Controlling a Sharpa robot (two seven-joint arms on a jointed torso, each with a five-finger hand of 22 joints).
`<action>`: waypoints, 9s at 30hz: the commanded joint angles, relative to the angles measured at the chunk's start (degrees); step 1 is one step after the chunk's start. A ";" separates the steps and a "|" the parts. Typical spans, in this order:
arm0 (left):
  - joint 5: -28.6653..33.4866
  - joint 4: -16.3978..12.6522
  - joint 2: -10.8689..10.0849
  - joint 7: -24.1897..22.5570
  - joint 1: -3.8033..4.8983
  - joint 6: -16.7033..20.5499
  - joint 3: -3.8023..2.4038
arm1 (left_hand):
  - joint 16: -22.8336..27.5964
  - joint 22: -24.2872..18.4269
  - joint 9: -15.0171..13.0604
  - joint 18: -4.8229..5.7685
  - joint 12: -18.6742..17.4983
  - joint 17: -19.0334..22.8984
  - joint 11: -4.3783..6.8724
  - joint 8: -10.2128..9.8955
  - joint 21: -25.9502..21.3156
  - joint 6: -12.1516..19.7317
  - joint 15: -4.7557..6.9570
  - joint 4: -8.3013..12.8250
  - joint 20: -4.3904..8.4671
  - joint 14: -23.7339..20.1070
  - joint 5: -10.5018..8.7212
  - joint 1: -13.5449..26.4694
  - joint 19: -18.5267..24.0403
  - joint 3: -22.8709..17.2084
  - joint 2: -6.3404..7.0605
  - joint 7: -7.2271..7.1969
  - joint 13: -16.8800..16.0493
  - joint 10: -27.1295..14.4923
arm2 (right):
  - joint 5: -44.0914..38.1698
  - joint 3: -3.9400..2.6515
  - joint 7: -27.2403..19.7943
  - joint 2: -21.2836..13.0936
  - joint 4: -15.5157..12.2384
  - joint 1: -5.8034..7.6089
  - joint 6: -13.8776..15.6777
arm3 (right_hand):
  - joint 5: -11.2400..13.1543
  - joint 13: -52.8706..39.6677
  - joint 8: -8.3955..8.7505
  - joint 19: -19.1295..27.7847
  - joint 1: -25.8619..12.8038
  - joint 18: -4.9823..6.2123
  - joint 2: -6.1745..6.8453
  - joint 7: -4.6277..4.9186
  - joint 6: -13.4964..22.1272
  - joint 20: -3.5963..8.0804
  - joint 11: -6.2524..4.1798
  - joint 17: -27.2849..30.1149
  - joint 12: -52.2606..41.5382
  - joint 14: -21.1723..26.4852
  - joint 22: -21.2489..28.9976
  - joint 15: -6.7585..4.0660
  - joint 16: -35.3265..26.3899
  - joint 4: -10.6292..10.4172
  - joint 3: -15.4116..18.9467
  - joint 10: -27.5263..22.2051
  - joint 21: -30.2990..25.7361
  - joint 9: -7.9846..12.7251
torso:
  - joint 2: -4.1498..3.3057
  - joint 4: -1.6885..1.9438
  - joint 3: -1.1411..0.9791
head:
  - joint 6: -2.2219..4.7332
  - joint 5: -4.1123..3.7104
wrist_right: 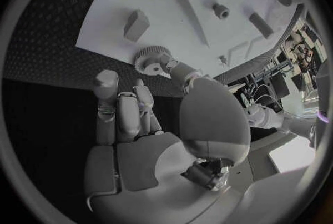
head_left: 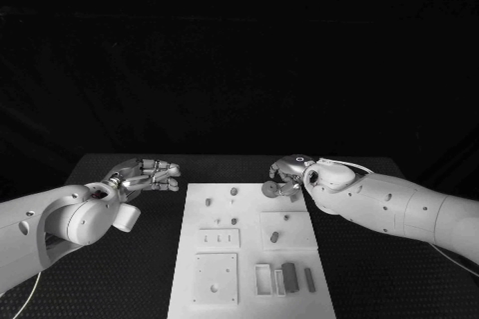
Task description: Assemble the parts on the task board
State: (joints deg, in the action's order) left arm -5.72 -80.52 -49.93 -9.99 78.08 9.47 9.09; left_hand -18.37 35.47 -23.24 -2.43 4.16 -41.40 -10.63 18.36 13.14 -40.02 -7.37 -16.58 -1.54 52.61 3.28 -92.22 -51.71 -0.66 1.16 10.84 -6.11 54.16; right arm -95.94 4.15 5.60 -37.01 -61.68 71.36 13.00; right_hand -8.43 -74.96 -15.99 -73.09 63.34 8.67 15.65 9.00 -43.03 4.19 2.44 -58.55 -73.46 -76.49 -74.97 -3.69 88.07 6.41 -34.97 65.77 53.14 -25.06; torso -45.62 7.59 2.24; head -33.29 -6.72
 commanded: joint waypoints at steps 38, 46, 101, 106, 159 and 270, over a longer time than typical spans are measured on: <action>-1.01 0.05 -0.18 -0.41 0.09 -0.68 -0.08 | 0.46 0.02 0.12 -0.87 -0.31 -0.21 -0.41 -0.29 -0.33 0.32 0.03 -0.05 -0.05 0.37 -0.24 0.69 -0.30 0.19 -0.06 1.34 0.14 -0.06 | 2.13 0.05 -2.44 2.12 2.05 -1.22 -4.04 | -0.10 0.13 -2.23 0.57 -1.42 6.33 -3.45 -0.78 -3.65 0.60 -0.63 -1.47 -1.74 -0.47 -1.15 -0.69 0.11 -0.74 -0.11 1.21 1.50 -2.23 | 0.08 -0.03 0.04 | -1.21 0.43; -1.11 1.21 0.88 -0.44 0.07 -0.83 -0.06 | 0.50 0.02 0.13 -0.87 -0.33 -0.23 -0.42 -0.31 -0.35 0.34 0.02 -0.06 -0.06 0.37 -0.24 0.71 -0.29 0.18 -0.06 1.33 0.16 -0.10 | 1.89 0.06 -2.21 2.09 1.68 -1.23 -4.27 | -0.12 0.46 -1.77 0.56 -2.23 6.33 -2.32 -0.19 -3.16 0.64 -0.08 -1.50 -1.77 -0.48 -1.08 -0.18 0.02 -1.65 -0.22 0.99 1.56 -2.23 | -0.07 -0.27 0.16 | -1.35 0.24; -1.10 1.01 0.44 -0.30 0.07 -0.57 -0.05 | 0.69 0.06 0.17 -0.87 -0.31 -0.42 -0.43 -0.34 -0.44 0.36 0.00 -0.06 -0.07 0.39 -0.24 0.72 -0.29 0.10 -0.18 1.32 0.26 -0.16 | -2.39 1.06 -2.11 2.27 2.85 -3.04 -5.14 | -0.22 3.18 -3.02 1.47 -3.28 6.33 -12.37 -1.43 -9.69 0.09 -1.21 -1.58 -1.61 -0.34 -1.00 -1.18 -0.90 7.19 0.17 -0.30 2.15 -3.68 | 0.06 -0.18 0.03 | -1.90 0.08; -1.10 0.85 0.38 -0.29 0.07 -0.54 -0.05 | 0.71 0.06 0.17 -0.88 -0.31 -0.43 -0.43 -0.34 -0.45 0.35 0.01 -0.05 -0.07 0.39 -0.24 0.71 -0.29 0.08 -0.20 1.33 0.26 -0.16 | -4.71 1.06 -1.45 2.25 2.14 -3.05 -1.56 | -0.20 3.26 -3.16 1.41 -3.67 6.33 -13.44 -1.70 -10.40 0.10 -1.47 -1.79 -1.69 -0.44 -0.97 -1.45 -0.96 7.40 -0.12 0.01 2.12 -3.86 | 0.08 -0.22 0.07 | -1.79 0.10; -1.14 1.40 0.73 -0.51 0.06 -0.34 -0.03 | 0.90 0.11 0.22 -0.88 -0.30 -0.64 -0.54 -0.37 -0.54 0.36 0.00 -0.05 -0.08 0.45 -0.24 0.58 -0.31 -0.02 -0.28 1.41 0.35 -0.16 | -27.87 0.57 8.33 5.80 -13.16 -2.21 5.90 | -0.19 4.67 -2.70 0.60 -4.06 6.33 -9.69 -2.08 -11.29 0.40 -1.86 -2.20 -0.85 -0.72 -0.73 -1.83 -1.26 6.91 -0.96 0.19 1.64 -4.36 | 0.09 0.16 0.24 | -0.36 0.84; -1.14 1.69 0.42 -0.23 0.07 -0.27 -0.03 | 1.33 0.22 0.31 -0.87 -0.32 -1.03 -0.63 -0.48 -0.74 0.47 -0.03 -0.07 -0.11 0.50 -0.25 0.85 -0.32 0.06 -0.26 1.57 0.56 -0.28 | -6.28 -1.44 3.52 2.98 -10.49 -3.16 11.58 | -0.20 8.32 2.17 0.67 -5.27 6.33 -11.62 0.87 -2.99 0.48 0.94 -1.66 0.95 0.04 -0.91 0.81 -2.06 5.33 -1.10 -5.60 0.30 -1.58 | 0.10 -0.27 -0.10 | -0.49 1.35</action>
State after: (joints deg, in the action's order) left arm -6.74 -78.81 -49.52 -9.62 78.08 9.39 9.11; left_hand -17.26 35.63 -23.02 -2.10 4.16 -42.36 -10.83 18.13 12.70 -40.02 -7.37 -16.58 -1.54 52.61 3.28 -92.01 -51.71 -0.66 0.95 10.84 -5.61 53.96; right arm -101.30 2.77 8.23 -33.62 -71.59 68.02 19.58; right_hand -8.43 -66.71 -13.84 -72.08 58.11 8.61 3.69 9.04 -44.75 4.41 3.07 -60.24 -72.35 -76.41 -74.97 -3.23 86.38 11.93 -36.07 60.20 53.54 -26.70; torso -45.54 7.37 2.20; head -33.92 -5.42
